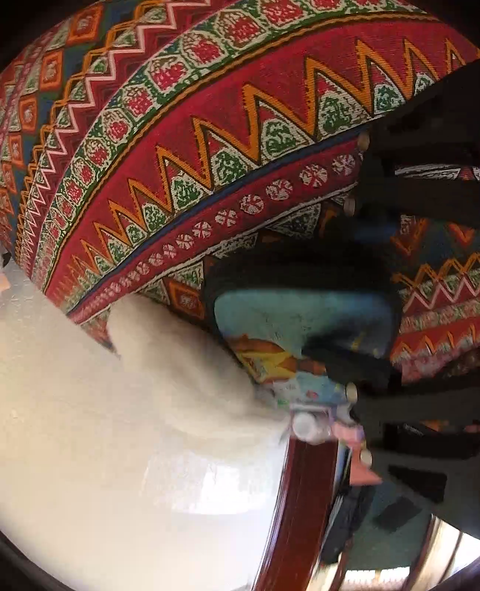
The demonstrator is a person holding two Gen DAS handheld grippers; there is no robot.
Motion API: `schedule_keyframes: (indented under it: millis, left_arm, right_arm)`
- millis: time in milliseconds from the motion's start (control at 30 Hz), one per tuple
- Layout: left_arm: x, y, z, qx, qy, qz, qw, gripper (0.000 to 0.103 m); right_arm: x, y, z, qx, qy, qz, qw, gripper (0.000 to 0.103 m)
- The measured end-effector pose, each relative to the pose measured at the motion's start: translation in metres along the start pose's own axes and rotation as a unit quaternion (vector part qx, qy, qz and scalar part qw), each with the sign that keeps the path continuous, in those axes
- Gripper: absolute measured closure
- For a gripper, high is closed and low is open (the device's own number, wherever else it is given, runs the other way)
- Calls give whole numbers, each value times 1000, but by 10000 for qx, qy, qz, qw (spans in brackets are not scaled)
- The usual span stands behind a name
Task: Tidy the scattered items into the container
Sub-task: 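Grasp the pink-purple pipe-cleaner toy with the left gripper while the right grasps the pencil case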
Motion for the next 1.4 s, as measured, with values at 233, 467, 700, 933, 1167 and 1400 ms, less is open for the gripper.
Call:
schedule_keyframes:
  millis: [233, 467, 700, 933, 1167, 1400]
  left_arm:
    - [-11, 68, -19, -794, 446, 37, 9958, 43]
    - [-59, 156, -31, -1230, 681, 231, 9898, 43]
    - [-100, 215, -36, -1194, 531, 347, 9908, 43]
    - [-109, 269, -34, -923, 296, 824, 9919, 42]
    - [-109, 316, -38, -951, 298, 1239, 9873, 42]
    - [-112, 353, -64, -910, 542, 1669, 9803, 42]
  right_arm:
    - [-30, 63, -5, 480, -173, 320, 9982, 79]
    - [-77, 141, -13, 464, -98, 756, 9960, 80]
    - [-113, 193, -23, 445, -2, 1058, 9934, 80]
    - [-137, 247, -56, 656, 238, 1357, 9883, 80]
    - [-150, 273, -81, 884, 543, 1613, 9814, 80]
    - [-174, 292, -122, 1613, 813, 1673, 9692, 80]
Point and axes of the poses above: each gripper's, at about its wrist camera, not at the fingertips, and y roughly against the way its jaws point, z to its right, x to its top, the point moved 4 cm from there along -y, roughly the way its jaws point, and after that the axes turned 6 degrees about -z, right-handed, at the moved point
